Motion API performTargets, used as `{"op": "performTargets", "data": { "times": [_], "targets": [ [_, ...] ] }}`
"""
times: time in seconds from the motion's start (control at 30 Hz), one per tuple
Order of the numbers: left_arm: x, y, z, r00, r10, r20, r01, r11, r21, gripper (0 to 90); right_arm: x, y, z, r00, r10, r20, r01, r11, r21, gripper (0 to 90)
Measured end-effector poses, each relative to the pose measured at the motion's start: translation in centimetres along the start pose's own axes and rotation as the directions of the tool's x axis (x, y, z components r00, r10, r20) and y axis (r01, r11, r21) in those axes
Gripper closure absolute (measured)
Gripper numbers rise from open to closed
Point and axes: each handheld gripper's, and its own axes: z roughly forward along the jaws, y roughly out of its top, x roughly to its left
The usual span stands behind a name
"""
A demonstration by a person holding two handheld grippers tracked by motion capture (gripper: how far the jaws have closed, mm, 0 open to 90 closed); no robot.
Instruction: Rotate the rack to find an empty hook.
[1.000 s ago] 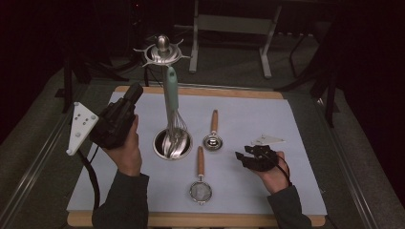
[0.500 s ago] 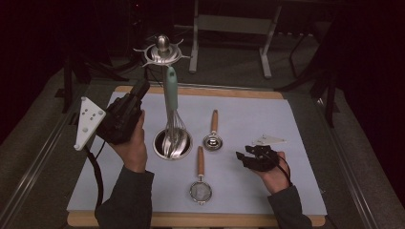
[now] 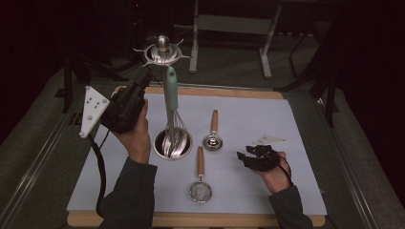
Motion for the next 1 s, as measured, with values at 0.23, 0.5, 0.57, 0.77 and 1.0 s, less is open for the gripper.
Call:
{"op": "performTargets", "data": {
  "times": [0.23,0.5,0.57,0.77,1.0],
  "targets": [
    [0.9,-0.6,0.5,0.9991,-0.004,-0.043,0.005,0.9996,0.027,89.9,-0.1,0.0,-0.1,1.0,0.002,0.0,-0.002,1.0,-0.001,51.4],
    [1.4,-0.7,0.6,0.9985,-0.007,-0.055,0.009,0.9993,0.036,89.9,0.0,-0.1,-0.1,1.0,0.0,-0.004,0.0,1.0,0.003,51.3],
    [1.6,-0.7,0.6,0.9982,-0.007,-0.06,0.01,0.9991,0.04,89.9,0.0,-0.1,-0.1,1.0,-0.003,-0.005,0.003,1.0,0.003,51.2],
    [2.3,-0.7,0.8,0.9975,-0.021,-0.067,0.023,0.9988,0.044,89.9,-0.1,-0.1,0.0,1.0,-0.002,-0.006,0.002,1.0,0.004,51.2],
    [2.9,-0.5,1.1,0.9967,-0.012,-0.08,0.017,0.9977,0.065,89.9,-0.4,-0.1,-0.4,1.0,0.006,-0.001,-0.006,1.0,-0.003,51.1]
  ]
}}
